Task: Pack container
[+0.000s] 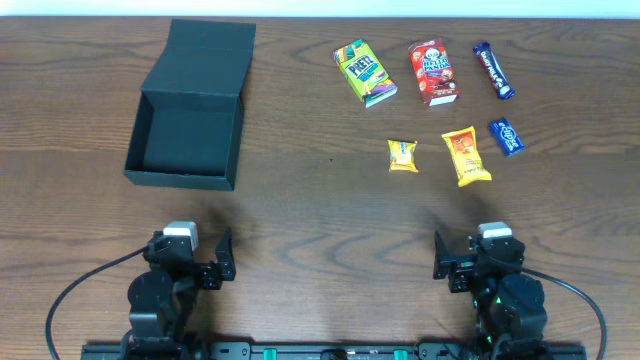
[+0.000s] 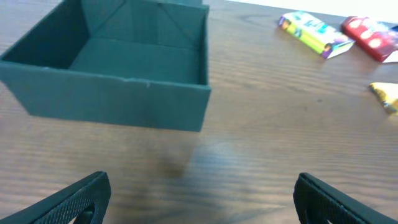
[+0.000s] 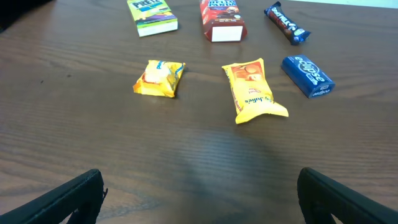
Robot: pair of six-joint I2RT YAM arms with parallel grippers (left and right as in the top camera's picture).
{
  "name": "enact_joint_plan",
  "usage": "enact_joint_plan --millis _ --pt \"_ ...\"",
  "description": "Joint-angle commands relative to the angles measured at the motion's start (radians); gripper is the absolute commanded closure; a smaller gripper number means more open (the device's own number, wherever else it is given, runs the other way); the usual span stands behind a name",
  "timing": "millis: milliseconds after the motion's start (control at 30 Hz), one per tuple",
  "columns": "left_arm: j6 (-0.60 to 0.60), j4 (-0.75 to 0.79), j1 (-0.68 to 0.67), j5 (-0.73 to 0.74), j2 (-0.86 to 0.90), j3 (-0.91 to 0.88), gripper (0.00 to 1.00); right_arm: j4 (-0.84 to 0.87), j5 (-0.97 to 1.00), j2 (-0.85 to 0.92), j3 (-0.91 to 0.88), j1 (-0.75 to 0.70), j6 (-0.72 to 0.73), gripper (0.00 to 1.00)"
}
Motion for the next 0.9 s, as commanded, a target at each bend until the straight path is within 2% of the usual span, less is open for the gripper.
enact_joint_plan --millis 0,133,367,500,667,867 --pt "-0.037 0.042 0.005 0.069 -0.003 -0.015 0.05 -0.002 0.01 -0.006 -0.001 0.007 0.018 0.01" --pt "-0.055 0.13 0.005 0.208 -0.002 -0.015 0.05 -0.002 0.01 -0.006 -0.001 0.007 0.018 0.01" --pt "-0.073 0.293 0.005 0.131 0.038 -0.014 0.05 -0.002 0.011 -0.006 -0.001 0.007 0.018 0.01" --pt "-0.089 0.362 0.005 0.09 0.167 0.012 0.05 -0.002 0.011 -0.006 -0.001 0.007 0.018 0.01" --pt "-0.084 0.368 0.005 0.068 0.385 0.114 0.05 -0.002 0.011 -0.006 -0.001 0.007 0.018 0.01" --pt "0.047 0.367 0.005 0.068 0.697 0.322 0.05 -0.002 0.011 -0.006 -0.001 0.007 0.018 0.01"
